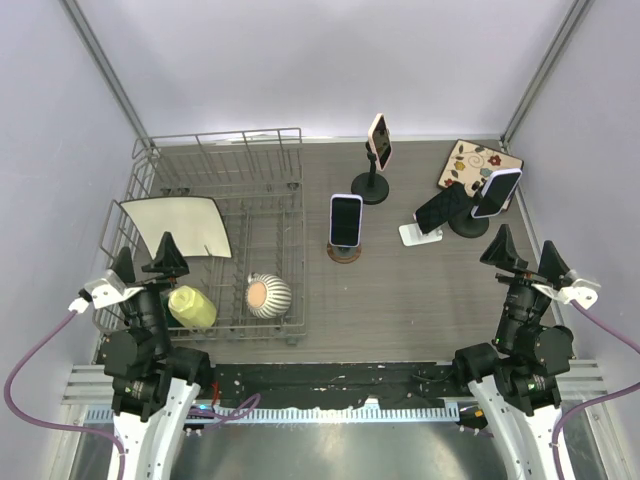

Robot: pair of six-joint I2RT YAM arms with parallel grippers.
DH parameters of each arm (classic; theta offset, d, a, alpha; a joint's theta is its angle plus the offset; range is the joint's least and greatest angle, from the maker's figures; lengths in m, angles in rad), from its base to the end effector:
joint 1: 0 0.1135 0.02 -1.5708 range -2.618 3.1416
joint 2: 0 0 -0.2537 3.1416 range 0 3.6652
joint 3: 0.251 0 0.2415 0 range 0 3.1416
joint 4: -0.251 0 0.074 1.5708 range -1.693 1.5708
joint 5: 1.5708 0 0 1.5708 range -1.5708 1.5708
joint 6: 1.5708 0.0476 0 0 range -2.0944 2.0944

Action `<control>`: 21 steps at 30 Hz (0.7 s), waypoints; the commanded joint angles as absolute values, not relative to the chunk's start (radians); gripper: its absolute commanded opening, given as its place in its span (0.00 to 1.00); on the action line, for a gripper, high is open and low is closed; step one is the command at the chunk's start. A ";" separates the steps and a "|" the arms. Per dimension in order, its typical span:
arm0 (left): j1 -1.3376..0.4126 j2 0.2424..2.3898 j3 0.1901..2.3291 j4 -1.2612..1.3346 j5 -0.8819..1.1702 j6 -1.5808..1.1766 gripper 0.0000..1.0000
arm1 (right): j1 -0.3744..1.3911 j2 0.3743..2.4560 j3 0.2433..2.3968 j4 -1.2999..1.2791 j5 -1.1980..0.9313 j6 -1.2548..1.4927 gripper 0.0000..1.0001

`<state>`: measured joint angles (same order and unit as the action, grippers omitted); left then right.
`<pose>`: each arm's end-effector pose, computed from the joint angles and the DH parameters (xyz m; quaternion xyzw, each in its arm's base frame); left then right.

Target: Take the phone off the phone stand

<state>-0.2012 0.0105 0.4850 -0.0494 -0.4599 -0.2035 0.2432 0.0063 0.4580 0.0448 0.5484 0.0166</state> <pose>0.0564 0.0101 0.3245 -0.1921 0.5275 -0.0434 0.8264 0.0558 -0.0117 0.3258 0.1755 0.5157 -0.0302 0.8381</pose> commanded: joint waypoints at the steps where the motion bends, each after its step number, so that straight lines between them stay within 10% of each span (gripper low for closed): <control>1: -0.192 -0.003 0.518 -0.043 -0.478 -0.271 1.00 | 0.249 0.003 0.469 0.068 0.566 0.034 0.98; 21: -0.206 0.417 1.035 -1.080 -0.624 -1.000 1.00 | 0.330 0.003 0.474 0.014 0.538 0.068 0.98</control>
<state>-0.2028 0.3344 0.9043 -0.7441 -0.6525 -0.7826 0.2955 0.0063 0.4580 0.0029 0.5480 0.0597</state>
